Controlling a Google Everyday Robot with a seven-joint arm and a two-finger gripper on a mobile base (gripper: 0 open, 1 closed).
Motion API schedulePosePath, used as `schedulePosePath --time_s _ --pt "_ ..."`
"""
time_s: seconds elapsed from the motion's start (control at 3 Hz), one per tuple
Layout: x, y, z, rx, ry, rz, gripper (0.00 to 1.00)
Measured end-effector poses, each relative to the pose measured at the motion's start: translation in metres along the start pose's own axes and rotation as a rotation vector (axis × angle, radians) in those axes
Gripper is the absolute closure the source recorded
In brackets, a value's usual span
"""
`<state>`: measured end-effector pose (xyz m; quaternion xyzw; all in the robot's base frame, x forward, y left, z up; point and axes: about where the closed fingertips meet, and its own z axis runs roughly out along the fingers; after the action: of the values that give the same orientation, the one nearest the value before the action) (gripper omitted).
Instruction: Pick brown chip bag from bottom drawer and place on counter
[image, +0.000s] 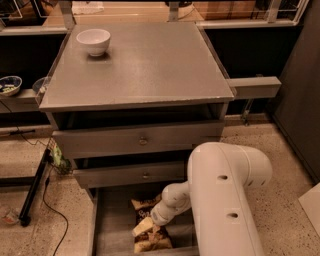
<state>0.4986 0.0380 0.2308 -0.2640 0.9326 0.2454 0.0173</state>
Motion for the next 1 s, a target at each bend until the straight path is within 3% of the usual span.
schedulePosePath --time_s 0.33,1.0 --pt "0.001 0.004 0.012 -0.051 0.007 -0.006 0.00" --pt "-0.001 0.006 0.036 -0.066 0.035 0.013 0.00"
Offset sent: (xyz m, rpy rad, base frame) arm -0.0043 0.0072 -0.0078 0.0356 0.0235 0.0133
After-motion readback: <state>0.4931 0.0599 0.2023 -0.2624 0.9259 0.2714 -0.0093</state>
